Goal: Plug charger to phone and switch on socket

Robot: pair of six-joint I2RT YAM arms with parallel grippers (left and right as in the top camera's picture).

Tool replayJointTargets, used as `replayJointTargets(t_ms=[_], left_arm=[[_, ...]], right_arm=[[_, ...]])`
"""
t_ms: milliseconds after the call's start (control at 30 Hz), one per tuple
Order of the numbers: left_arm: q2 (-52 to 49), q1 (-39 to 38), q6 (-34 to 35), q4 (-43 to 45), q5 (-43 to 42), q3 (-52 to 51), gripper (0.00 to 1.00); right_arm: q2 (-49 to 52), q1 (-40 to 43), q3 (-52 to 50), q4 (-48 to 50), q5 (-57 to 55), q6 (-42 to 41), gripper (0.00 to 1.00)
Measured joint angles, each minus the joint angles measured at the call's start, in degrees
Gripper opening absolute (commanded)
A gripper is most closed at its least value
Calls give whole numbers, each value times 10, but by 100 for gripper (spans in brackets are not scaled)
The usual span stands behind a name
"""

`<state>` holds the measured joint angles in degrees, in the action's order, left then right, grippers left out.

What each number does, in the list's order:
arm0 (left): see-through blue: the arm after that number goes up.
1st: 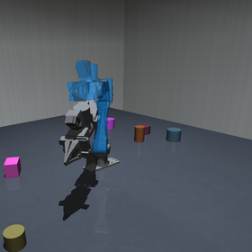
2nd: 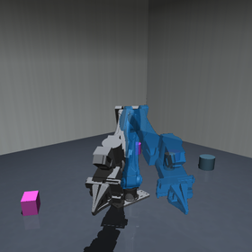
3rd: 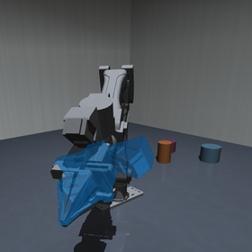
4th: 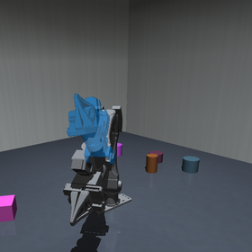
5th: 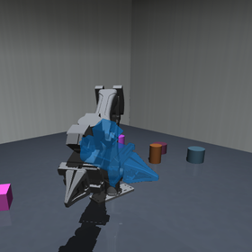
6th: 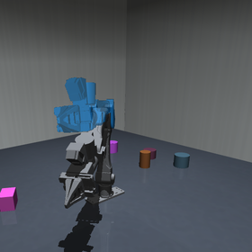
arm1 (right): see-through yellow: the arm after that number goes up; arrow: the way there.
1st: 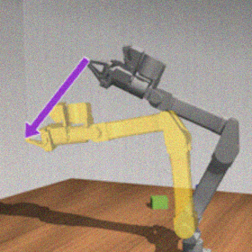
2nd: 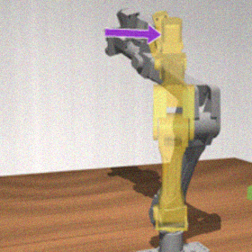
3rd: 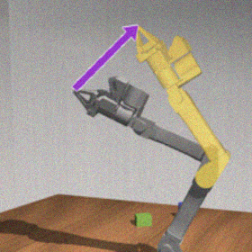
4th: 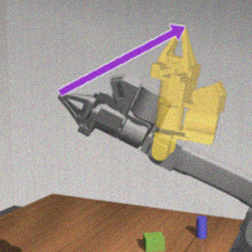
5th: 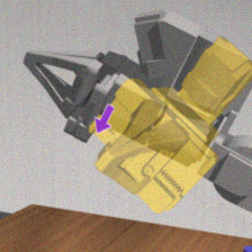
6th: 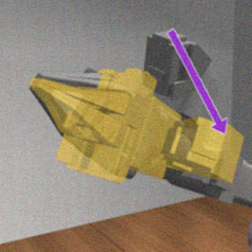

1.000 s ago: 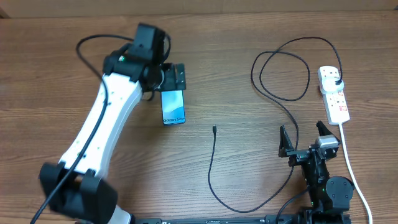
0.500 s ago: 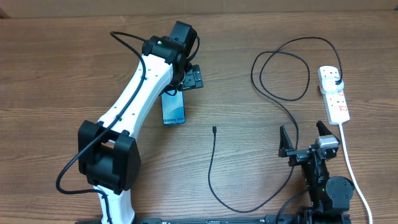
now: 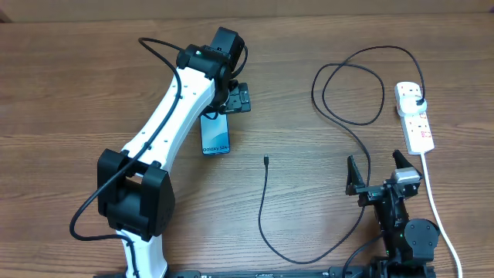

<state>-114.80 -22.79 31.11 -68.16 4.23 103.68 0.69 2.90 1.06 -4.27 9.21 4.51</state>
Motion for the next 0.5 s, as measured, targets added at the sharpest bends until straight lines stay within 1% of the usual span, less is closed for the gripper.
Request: replayJointTargets(t_ms=[167,500], left_arm=[[0,0,-14,0,17,0,100],[-11,9,-17,10,25,0,99]], right_arm=[[0,0,0,0,0,0,100],[0,0,0,0,0,0,100]])
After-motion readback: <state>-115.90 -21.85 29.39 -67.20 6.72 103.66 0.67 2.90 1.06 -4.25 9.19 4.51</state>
